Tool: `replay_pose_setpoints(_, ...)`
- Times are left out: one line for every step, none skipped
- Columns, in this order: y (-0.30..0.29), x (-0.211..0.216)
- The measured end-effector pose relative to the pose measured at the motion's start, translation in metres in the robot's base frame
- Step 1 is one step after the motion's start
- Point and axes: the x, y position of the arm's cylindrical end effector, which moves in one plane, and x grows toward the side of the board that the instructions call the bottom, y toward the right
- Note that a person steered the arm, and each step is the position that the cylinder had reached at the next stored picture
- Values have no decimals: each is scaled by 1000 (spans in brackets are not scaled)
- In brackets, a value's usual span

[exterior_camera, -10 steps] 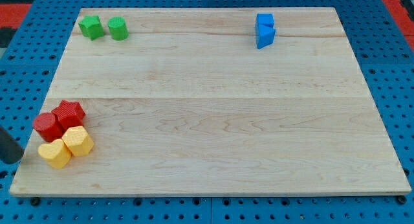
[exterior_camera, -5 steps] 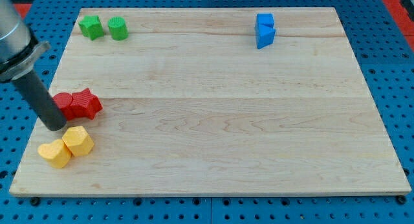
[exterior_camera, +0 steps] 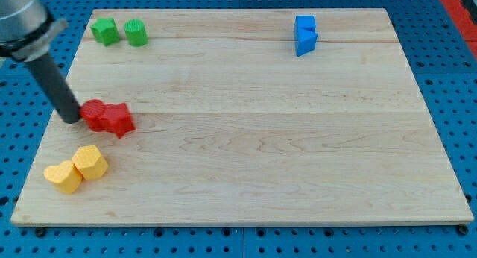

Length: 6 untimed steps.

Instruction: Keep red blocks at bottom center

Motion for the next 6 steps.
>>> replay_pose_setpoints(52,0)
replay_pose_setpoints(95,11)
replay_pose_setpoints(151,31)
replay_pose_setpoints(182,48)
replay_pose_setpoints(185,49)
replay_pose_setpoints(172,40)
